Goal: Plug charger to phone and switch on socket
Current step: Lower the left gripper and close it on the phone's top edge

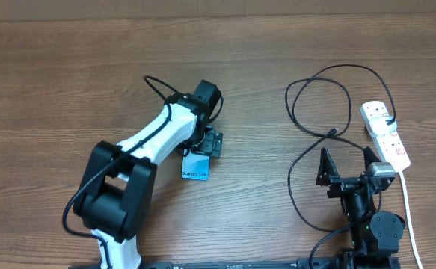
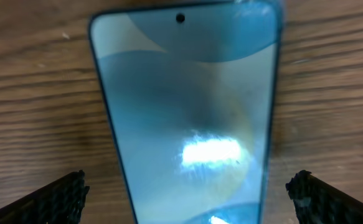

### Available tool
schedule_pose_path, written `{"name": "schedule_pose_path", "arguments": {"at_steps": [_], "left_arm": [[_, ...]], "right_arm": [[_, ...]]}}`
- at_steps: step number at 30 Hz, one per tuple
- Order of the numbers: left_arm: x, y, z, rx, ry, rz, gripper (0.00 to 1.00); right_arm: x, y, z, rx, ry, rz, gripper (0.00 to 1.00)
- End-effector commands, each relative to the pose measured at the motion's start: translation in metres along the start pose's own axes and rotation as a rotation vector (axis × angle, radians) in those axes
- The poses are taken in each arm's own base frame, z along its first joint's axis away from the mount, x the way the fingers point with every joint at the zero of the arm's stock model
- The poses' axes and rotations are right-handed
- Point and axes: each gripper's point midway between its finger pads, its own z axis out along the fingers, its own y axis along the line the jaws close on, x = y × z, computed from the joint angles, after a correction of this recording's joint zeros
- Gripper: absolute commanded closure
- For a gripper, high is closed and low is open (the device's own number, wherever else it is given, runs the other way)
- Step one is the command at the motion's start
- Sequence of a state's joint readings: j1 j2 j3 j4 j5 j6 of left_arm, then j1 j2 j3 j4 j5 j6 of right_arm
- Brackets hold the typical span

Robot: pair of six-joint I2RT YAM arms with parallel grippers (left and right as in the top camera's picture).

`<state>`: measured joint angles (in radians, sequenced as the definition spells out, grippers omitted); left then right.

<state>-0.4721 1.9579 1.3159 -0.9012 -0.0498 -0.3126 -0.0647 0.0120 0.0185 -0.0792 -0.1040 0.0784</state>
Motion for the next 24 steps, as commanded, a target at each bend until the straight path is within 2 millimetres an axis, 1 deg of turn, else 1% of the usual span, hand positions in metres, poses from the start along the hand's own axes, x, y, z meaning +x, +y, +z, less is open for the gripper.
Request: {"name": "schedule_pose_path", "arguments": {"at_steps": [1,5,8,11,13,17,18,20,22,24], "left_arm": [[0.000,-0.005,0.013,-0.009,0.030,-0.004,0.00],[0.007,-0.007,0.026,-0.004,0.077,-0.029,0.00],[0.013,-0.011,0.028,0.015,0.109,-0.029,0.00],[0.018,-0.009,0.028,0.007,0.129,-0.028,0.00],[0.020,-0.008,0.027,0.004,0.139,-0.028,0.06],[0.023,-0.007,0.027,0.001,0.148,-0.028,0.24],[0.023,-0.007,0.027,0.001,0.148,-0.028,0.27],[0.023,-0.007,0.027,0.000,0.148,-0.028,0.28],[0.023,-0.007,0.027,0.000,0.148,-0.028,0.32],[0.023,-0.007,0.027,0.001,0.148,-0.028,0.34]], "right_arm": [[0.002,-0.002,0.000,0.007,-0.004,-0.002,0.00],[0.002,-0.002,0.000,0.007,-0.004,-0.002,0.00],[0.002,-0.002,0.000,0.007,-0.004,-0.002,0.00],[0.002,-0.002,0.000,0.007,-0.004,-0.001,0.00],[0.002,-0.002,0.000,0.007,-0.004,-0.001,0.00],[0.002,-0.002,0.000,0.007,-0.004,-0.001,0.00],[0.002,-0.002,0.000,0.007,-0.004,-0.002,0.00],[0.002,-0.002,0.000,0.007,-0.004,-0.001,0.00],[0.002,-0.002,0.000,0.007,-0.004,-0.002,0.00],[0.002,-0.002,0.000,0.007,-0.004,-0.001,0.00]]}}
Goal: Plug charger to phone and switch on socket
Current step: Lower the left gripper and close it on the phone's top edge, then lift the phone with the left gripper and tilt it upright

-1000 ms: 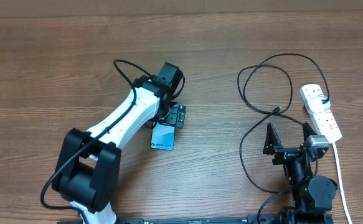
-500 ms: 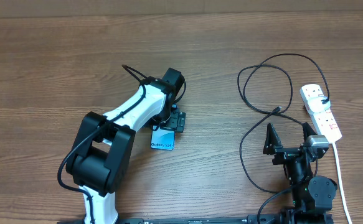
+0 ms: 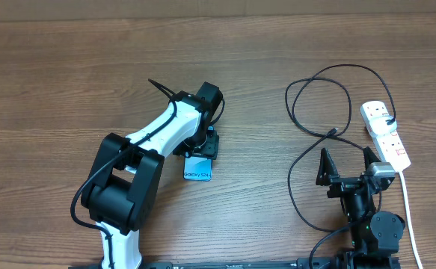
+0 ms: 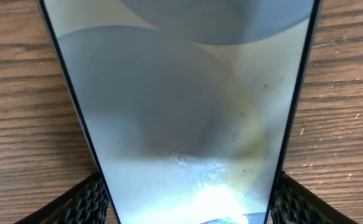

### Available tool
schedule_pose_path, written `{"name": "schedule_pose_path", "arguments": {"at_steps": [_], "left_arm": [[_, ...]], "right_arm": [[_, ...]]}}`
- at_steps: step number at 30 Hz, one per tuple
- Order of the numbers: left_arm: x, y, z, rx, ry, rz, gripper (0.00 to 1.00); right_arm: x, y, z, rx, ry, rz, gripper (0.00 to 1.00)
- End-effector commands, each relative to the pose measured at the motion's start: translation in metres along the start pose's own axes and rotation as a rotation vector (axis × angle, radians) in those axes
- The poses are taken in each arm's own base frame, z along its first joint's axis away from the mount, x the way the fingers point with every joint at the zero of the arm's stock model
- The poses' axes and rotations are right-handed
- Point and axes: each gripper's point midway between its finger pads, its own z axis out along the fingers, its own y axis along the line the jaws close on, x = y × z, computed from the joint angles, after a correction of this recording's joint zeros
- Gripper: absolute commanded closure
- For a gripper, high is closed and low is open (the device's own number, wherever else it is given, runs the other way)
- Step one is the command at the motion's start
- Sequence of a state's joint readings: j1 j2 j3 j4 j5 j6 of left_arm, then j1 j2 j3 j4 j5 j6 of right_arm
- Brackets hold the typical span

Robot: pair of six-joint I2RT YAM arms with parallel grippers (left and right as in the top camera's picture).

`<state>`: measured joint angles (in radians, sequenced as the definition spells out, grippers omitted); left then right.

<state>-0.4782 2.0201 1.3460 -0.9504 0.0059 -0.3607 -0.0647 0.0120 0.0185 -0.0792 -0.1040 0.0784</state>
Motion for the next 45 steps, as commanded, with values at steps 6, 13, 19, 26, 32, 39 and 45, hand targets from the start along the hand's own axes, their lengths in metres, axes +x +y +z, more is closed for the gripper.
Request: {"name": "schedule_pose_path", "arguments": {"at_steps": [6,13,19,26,32,39,45], "left_arm": [[0.008,0.003,0.015,-0.029,0.049,0.010,0.36],[-0.006,0.001,-0.002,-0.018,0.022,0.000,0.37],[-0.027,-0.003,-0.034,0.000,-0.022,-0.011,0.40],[-0.031,-0.009,-0.056,0.025,-0.020,-0.010,0.40],[-0.026,-0.017,-0.075,0.072,0.013,-0.010,0.40],[-0.014,-0.014,-0.102,0.071,0.065,-0.017,0.40],[0.001,-0.020,-0.118,0.181,0.155,-0.044,0.41]], "right_arm": [[0.002,-0.002,0.000,0.007,-0.004,-0.001,0.00],[0.002,-0.002,0.000,0.007,-0.004,-0.001,0.00],[0.002,-0.002,0.000,0.007,-0.004,-0.001,0.00],[0.002,-0.002,0.000,0.007,-0.004,-0.001,0.00],[0.002,-0.002,0.000,0.007,-0.004,-0.002,0.00],[0.002,-0.002,0.000,0.007,-0.004,-0.002,0.00],[0.002,-0.002,0.000,0.007,-0.004,-0.002,0.00]]}}
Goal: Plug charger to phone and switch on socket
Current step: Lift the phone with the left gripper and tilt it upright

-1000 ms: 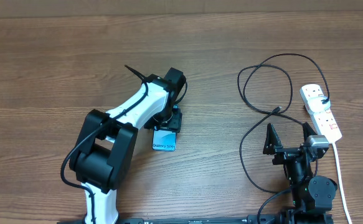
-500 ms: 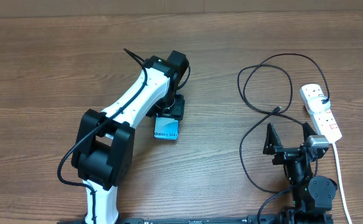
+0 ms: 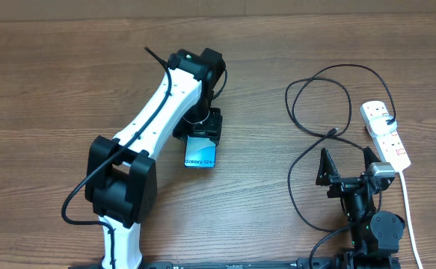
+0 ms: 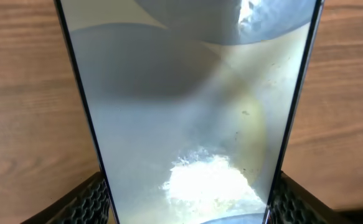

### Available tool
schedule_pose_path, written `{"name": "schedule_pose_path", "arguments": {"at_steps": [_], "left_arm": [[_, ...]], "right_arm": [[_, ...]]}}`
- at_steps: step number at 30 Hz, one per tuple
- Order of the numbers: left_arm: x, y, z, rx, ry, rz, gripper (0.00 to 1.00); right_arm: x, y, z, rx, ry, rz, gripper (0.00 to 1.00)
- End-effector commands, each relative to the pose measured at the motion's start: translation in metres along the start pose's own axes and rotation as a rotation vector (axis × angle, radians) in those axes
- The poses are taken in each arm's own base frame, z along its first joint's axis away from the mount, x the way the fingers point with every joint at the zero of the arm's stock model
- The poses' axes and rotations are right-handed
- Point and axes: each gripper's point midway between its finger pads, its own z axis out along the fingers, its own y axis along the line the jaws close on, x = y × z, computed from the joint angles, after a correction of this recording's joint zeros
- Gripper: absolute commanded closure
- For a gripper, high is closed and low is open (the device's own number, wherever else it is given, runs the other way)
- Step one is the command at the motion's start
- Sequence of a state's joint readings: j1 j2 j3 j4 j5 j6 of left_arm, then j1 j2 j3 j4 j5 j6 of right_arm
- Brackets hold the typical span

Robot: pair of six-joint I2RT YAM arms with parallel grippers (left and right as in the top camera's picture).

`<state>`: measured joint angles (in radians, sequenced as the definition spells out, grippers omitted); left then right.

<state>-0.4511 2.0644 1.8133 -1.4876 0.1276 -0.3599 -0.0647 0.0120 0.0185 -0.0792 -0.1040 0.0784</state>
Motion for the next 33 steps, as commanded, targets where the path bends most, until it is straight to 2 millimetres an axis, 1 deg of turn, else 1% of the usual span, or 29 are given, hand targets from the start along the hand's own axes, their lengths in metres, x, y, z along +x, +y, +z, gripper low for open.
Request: {"name": "schedule_pose_path", "arguments": {"at_steps": [1,5,10,17,19,23,25,33], "left_arm": [[0.002,-0.010,-0.017,0.120,0.021,-0.010,0.41],[0.011,-0.015,-0.022,0.220,0.082,-0.025,0.41],[0.022,-0.014,-0.029,0.310,0.152,-0.048,0.42],[0.030,-0.017,-0.039,0.410,0.212,-0.079,0.42],[0.033,-0.021,-0.043,0.455,0.233,-0.089,0.42],[0.036,-0.036,-0.054,0.569,0.256,-0.088,0.42],[0.036,-0.039,-0.056,0.586,0.260,-0.089,0.42],[0.036,-0.039,-0.056,0.587,0.260,-0.088,0.42]], "right_arm": [[0.002,-0.002,0.000,0.007,-0.004,-0.001,0.00],[0.002,-0.002,0.000,0.007,-0.004,-0.001,0.00],[0.002,-0.002,0.000,0.007,-0.004,-0.001,0.00],[0.002,-0.002,0.000,0.007,-0.004,-0.002,0.00],[0.002,-0.002,0.000,0.007,-0.004,-0.001,0.00],[0.002,-0.002,0.000,0.007,-0.004,-0.001,0.00],[0.002,-0.002,0.000,0.007,-0.004,-0.001,0.00],[0.002,-0.002,0.000,0.007,-0.004,-0.001,0.00]]}}
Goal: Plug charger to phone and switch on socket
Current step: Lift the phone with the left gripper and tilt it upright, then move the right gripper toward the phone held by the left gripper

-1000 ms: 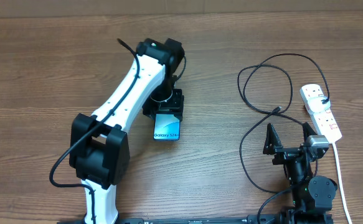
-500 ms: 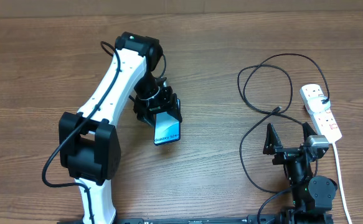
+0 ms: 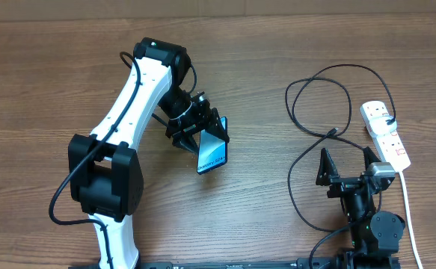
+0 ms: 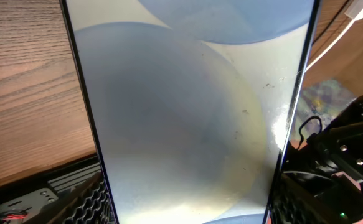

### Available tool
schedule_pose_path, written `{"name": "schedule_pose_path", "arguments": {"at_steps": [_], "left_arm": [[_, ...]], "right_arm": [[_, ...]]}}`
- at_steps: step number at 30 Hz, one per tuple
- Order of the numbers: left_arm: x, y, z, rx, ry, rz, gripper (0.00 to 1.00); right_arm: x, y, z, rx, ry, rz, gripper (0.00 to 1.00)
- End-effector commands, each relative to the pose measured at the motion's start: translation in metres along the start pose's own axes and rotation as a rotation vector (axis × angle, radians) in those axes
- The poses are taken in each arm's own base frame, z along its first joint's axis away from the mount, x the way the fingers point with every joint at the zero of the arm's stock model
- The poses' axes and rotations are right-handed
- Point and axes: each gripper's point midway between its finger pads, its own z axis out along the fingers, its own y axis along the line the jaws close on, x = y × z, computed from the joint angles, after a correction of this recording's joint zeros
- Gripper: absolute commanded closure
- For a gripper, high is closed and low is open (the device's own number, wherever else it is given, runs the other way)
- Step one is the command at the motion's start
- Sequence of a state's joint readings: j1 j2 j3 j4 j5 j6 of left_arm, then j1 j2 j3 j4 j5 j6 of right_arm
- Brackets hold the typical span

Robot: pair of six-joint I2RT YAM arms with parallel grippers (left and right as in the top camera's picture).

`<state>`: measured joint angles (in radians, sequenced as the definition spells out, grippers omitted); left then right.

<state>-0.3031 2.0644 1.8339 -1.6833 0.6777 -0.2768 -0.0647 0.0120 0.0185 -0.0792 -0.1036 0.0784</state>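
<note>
A blue phone hangs above the table, tilted on edge, with my left gripper shut on its sides. In the left wrist view the phone's screen fills the frame between the black fingers. The black charger cable loops on the table at the right, and its plug tip lies loose near the white power strip. My right gripper stands open and empty near the front edge, just below the plug tip.
A white lead runs from the power strip toward the front edge past the right arm's base. The left arm stretches across the table's left half.
The left arm has swung back and turned its wrist. The phone has gone from near flat to tilted on edge, a little farther right. The right arm has not moved.
My left gripper was open above the phone lying flat on the table. Then its fingers stood against the phone's two sides. Later it held the phone slightly farther from the front edge, and now the phone is raised and tilted toward the cable side.
</note>
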Motion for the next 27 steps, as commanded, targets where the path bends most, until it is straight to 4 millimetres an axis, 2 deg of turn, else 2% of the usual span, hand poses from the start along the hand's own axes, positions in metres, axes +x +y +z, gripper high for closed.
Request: {"name": "schedule_pose_path", "arguments": {"at_steps": [1,7,20,22,25,27], "left_arm": [[0.002,-0.014,-0.008,0.061,-0.009,0.047,0.42],[0.001,-0.015,-0.008,0.062,-0.015,0.059,0.43],[-0.016,-0.016,-0.009,0.059,-0.079,0.117,0.42],[-0.017,-0.015,-0.009,0.050,-0.085,0.121,0.42],[-0.020,-0.012,-0.009,0.028,-0.098,0.124,0.42],[-0.021,-0.011,-0.009,0.026,-0.100,0.128,0.42]], "right_arm": [[0.002,-0.002,0.000,0.006,-0.004,-0.001,0.00],[0.002,-0.002,0.000,0.007,-0.004,-0.002,0.00],[0.000,0.001,0.000,-0.009,-0.011,0.002,0.00],[0.003,0.019,-0.001,-0.110,0.008,0.065,0.00],[0.005,0.058,-0.010,-0.337,0.077,0.298,0.00],[0.007,0.072,-0.016,-0.421,0.123,0.389,0.00]]}}
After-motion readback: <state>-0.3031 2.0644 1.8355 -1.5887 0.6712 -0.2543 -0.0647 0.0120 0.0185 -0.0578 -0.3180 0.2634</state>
